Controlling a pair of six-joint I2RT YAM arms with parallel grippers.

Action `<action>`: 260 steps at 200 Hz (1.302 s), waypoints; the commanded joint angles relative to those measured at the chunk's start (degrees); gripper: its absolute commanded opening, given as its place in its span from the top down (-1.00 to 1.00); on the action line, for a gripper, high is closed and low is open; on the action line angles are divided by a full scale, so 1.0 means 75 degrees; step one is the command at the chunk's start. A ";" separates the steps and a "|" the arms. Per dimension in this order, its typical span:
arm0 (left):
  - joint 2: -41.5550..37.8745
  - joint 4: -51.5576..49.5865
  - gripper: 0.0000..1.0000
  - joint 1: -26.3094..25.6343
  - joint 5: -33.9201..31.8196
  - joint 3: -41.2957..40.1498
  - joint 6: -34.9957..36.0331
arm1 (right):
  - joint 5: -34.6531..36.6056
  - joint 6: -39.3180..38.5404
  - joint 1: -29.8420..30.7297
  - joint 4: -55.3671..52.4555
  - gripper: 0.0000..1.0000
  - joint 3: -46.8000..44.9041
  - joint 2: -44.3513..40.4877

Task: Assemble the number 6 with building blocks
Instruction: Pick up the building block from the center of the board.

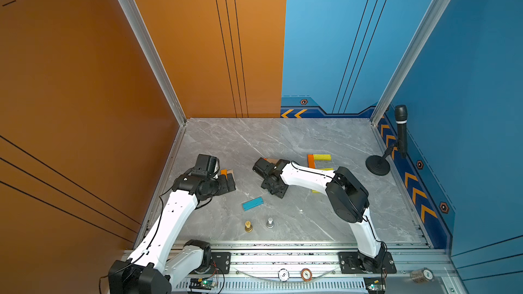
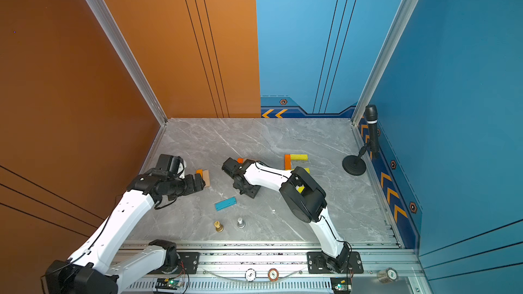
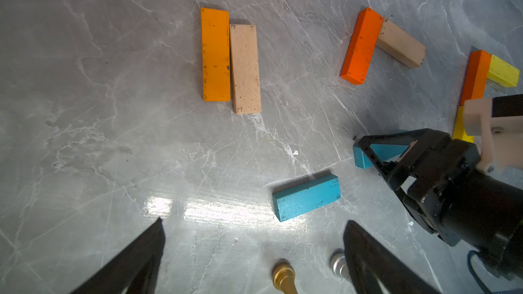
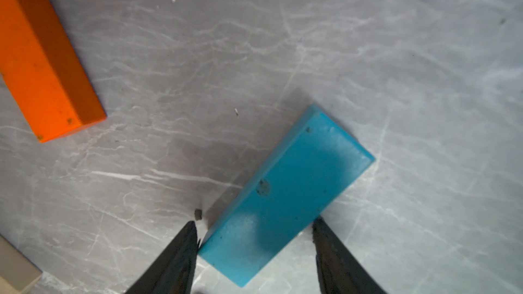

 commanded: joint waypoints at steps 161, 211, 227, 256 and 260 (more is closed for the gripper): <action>0.0030 0.0051 -0.96 -0.0032 0.0307 -0.0114 0.0067 | -0.0226 -0.3673 -0.0412 -0.1016 0.24 0.0038 -0.0024; 0.0084 0.0057 -0.97 -0.0031 0.0341 -0.0116 0.0084 | 0.0044 -0.4832 -0.0499 -0.1249 0.30 -0.0233 -0.0485; 0.0124 0.0050 -0.97 -0.0035 0.0337 -0.0093 0.0090 | 0.0018 -0.4798 -0.0429 -0.1193 0.29 -0.0293 -0.0486; 0.0224 0.0058 -0.97 -0.0012 0.0364 -0.0053 0.0093 | -0.0300 -0.4578 -0.0184 -0.0986 0.29 -0.0134 -0.0656; 0.0234 0.0049 -0.97 -0.0004 0.0374 -0.0054 0.0095 | -0.0334 -0.4533 -0.0134 -0.0964 0.29 -0.0081 -0.0643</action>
